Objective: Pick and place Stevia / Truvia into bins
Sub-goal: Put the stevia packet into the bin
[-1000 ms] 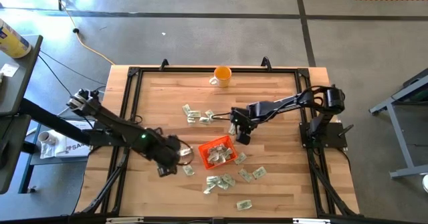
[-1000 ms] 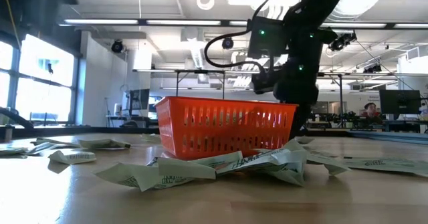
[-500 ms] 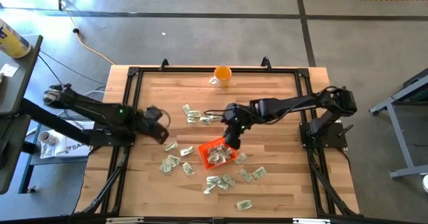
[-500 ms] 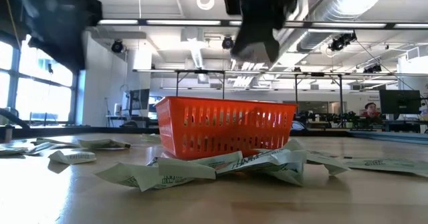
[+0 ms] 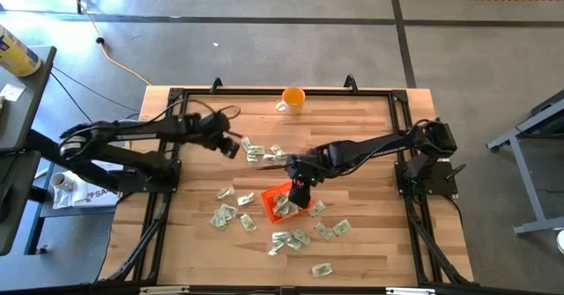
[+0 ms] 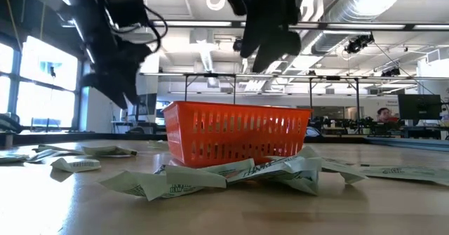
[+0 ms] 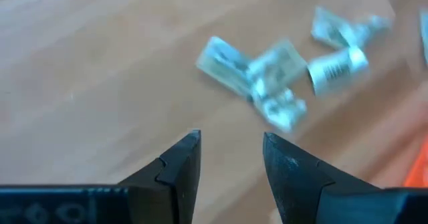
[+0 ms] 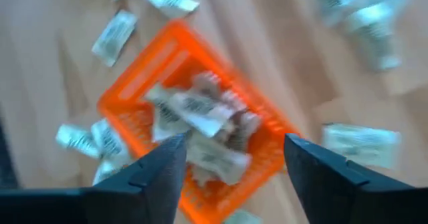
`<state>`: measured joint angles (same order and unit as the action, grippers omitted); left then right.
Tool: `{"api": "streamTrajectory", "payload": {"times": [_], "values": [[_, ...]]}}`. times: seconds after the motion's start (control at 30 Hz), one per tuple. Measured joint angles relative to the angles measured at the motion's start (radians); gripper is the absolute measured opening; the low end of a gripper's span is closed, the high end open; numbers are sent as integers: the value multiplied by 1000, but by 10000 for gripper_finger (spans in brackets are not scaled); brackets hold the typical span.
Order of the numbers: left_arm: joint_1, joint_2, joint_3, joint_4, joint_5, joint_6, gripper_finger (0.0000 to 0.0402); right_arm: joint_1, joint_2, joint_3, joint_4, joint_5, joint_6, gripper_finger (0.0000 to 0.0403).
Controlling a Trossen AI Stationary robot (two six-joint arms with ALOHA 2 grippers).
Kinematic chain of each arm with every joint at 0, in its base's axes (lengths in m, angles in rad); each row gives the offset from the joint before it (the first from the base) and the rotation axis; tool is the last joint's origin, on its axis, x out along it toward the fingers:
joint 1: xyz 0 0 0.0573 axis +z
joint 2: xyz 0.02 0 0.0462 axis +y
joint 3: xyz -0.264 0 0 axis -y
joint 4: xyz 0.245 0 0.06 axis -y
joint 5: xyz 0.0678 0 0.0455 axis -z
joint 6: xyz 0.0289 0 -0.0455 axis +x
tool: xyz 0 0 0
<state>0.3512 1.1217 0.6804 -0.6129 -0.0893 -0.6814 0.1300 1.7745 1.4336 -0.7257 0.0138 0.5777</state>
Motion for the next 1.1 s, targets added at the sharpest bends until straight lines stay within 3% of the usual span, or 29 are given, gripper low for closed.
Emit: {"api": "streamTrajectory", "payload": {"times": [0.17,0.27,0.4,0.5,0.63,0.7,0.77,0.93,1.1], "values": [[116,149,0,142,97,-125,196,19,-14,51,-126,142,55,256],[127,214,0,240,148,-103,196,31,-13,59,-150,180,75,256],[67,248,15,283,187,260,194,48,-14,56,-183,187,73,257],[16,249,51,195,95,523,196,60,-14,56,-216,206,72,257],[13,251,91,174,-35,730,209,79,-14,56,-276,264,59,257],[41,272,108,145,-52,770,217,85,-14,56,-292,286,48,257],[84,311,144,82,-42,678,222,87,-14,56,-304,300,44,257],[172,438,253,-46,101,141,221,86,-14,56,-308,325,42,257],[139,524,288,-34,146,-15,205,78,-14,56,-308,359,25,257]]}}
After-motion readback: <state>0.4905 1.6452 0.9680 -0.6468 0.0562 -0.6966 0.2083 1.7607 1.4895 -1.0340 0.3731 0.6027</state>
